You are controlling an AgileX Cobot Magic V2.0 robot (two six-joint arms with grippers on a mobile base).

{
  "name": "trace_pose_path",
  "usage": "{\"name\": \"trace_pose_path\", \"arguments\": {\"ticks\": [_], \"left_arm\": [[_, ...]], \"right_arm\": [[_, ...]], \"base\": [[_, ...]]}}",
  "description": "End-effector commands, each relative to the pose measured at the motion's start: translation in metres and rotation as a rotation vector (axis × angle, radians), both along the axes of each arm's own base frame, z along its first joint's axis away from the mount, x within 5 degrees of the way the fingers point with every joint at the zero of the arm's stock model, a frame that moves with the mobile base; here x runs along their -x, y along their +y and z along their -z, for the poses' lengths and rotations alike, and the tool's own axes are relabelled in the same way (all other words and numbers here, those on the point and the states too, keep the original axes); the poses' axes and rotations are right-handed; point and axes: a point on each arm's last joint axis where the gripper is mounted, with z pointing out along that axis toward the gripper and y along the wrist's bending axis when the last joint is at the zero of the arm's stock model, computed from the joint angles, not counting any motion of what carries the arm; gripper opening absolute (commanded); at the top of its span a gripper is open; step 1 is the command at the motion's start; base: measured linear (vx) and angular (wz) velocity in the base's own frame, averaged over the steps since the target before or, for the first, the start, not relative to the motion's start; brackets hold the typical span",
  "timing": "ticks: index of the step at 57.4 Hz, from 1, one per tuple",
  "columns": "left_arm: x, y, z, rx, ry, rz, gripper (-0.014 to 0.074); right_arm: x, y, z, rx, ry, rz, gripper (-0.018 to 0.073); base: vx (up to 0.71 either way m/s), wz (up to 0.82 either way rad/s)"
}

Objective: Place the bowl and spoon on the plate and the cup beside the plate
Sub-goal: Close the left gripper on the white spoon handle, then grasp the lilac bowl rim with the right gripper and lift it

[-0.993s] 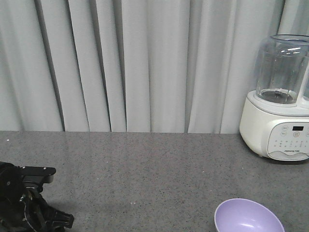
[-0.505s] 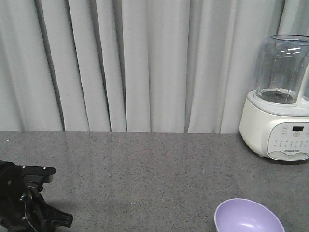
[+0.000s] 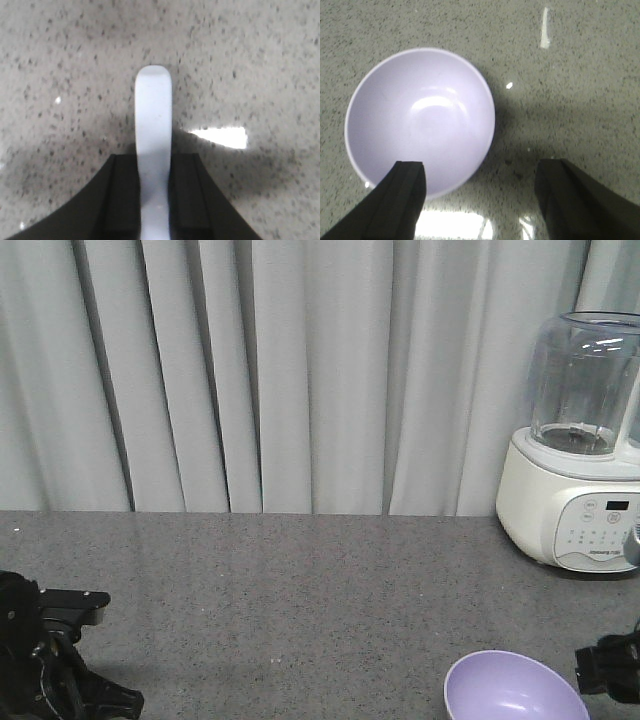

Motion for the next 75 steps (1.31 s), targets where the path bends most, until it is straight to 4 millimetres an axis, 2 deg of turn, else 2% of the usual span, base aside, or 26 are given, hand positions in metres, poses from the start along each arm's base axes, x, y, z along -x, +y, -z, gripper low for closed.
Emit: {"name": "trace_pose_path", "arguments": {"ticks": [1, 11, 17, 24, 34, 44, 66, 75], "left_arm": [[0.006, -0.001, -0.038, 0.04, -0.142, 0.0, -0.0004], [0.023, 0.003, -0.073, 0.07, -0.264, 0.0, -0.0003], [0.032, 0.005, -0.09, 0.086, -0.328, 0.001, -0.0003], [0.044, 0.008, -0.11, 0.103, -0.412, 0.002, -0.0003], [0.055, 0.014, -0.126, 0.08, -0.483, 0.013, -0.0003], [0.063, 0.016, -0.135, 0.08, -0.519, 0.015, -0.0003], [0.072, 0.018, -0.147, 0.094, -0.578, 0.015, -0.0003], [0.076, 0.019, -0.152, 0.101, -0.61, 0.018, -0.0003]], "right_arm": [[-0.02, 0.0, -0.013, 0.01, -0.058, -0.001, 0.0522], [-0.057, 0.0, -0.002, 0.016, 0.003, -0.009, 0.0522], [-0.073, 0.0, 0.017, 0.033, 0.073, -0.037, 0.0522], [-0.084, 0.0, 0.04, 0.045, 0.164, -0.066, 0.0522], [-0.093, 0.001, 0.059, 0.047, 0.223, -0.081, 0.0497], [-0.097, 0.001, 0.067, 0.05, 0.242, -0.088, 0.038], [-0.097, 0.002, 0.067, 0.072, 0.233, -0.172, -0.0005], [-0.092, 0.004, 0.051, 0.081, 0.164, -0.197, -0.0014]], "base": [[0.0, 0.0], [0.0, 0.0], [0.0, 0.0], [0.0, 0.0], [0.0, 0.0], [0.0, 0.0], [0.0, 0.0], [0.0, 0.0]]}}
